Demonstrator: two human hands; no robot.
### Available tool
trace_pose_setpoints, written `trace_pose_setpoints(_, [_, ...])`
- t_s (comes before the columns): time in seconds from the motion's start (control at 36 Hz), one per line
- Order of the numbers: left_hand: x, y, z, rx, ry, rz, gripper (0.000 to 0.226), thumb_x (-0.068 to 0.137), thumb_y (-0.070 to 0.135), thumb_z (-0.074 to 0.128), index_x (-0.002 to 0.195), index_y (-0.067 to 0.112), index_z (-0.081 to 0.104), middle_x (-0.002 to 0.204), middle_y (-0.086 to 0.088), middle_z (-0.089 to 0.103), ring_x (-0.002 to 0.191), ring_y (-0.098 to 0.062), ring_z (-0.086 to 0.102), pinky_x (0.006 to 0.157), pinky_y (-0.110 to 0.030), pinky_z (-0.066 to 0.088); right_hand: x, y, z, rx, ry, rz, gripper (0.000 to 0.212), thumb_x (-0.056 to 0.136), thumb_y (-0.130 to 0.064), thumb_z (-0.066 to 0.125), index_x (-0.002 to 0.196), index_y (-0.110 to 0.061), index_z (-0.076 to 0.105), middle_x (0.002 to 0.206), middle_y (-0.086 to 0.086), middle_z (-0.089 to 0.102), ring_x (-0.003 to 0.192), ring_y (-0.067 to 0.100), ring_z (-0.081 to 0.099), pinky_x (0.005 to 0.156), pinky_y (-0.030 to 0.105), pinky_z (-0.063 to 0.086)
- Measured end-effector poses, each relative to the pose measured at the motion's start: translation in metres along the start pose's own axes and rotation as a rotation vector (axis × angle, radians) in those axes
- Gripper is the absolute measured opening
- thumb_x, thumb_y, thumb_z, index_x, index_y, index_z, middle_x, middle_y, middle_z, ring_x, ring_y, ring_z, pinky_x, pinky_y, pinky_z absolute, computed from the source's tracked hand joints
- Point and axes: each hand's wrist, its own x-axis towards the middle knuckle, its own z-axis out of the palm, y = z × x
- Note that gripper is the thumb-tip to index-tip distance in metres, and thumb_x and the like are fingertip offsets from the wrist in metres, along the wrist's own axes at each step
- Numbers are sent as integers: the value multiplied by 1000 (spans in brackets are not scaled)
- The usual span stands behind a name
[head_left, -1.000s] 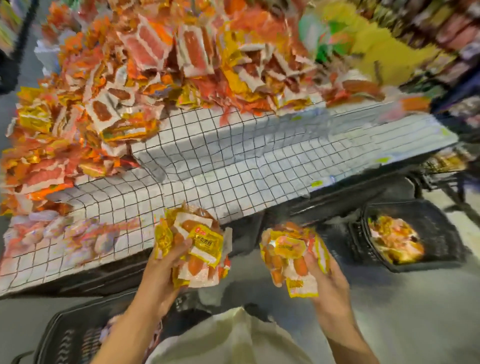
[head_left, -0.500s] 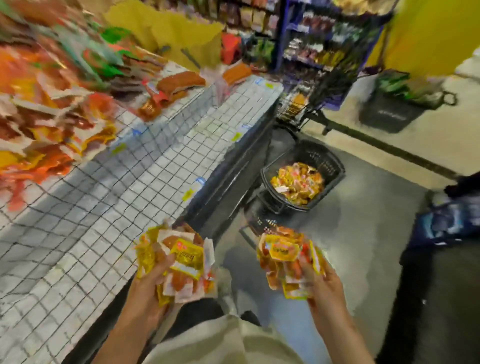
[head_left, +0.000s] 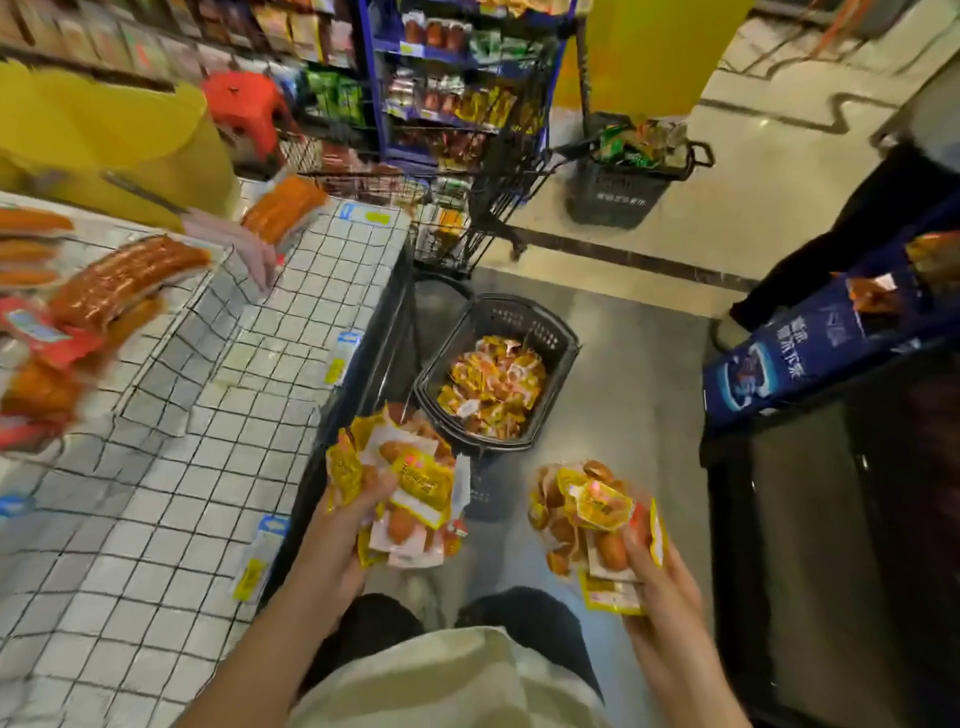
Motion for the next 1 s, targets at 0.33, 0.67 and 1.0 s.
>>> trace_pose_setpoints(0.33, [114, 0, 41, 90, 0, -105, 46, 94, 11, 60, 139, 24, 57, 136, -12, 63, 121, -33, 64, 84, -43, 60, 105, -27, 21, 33, 165, 104, 47, 94, -13, 66, 140, -18, 59, 123, 12, 72, 116, 37, 67, 102, 56, 50])
trace_pose_setpoints(0.67, [303, -98, 52, 122, 228, -213, 39, 92, 15, 66, 130, 22, 64, 128, -14, 68, 110, -32, 69, 77, -43, 61, 342, 25, 17, -175, 190, 194, 51, 86, -23, 74, 136, -23, 63, 125, 13, 71, 117, 40, 66, 96, 68, 51])
trace_pose_setpoints(1.0, [481, -182, 15, 180, 203, -169, 39, 98, 16, 60, 137, 17, 58, 135, -18, 63, 121, -38, 62, 102, -62, 47, 519, 121, 51, -358, 134, 181, 43, 88, -20, 77, 129, -22, 66, 115, 9, 75, 107, 35, 71, 95, 62, 55])
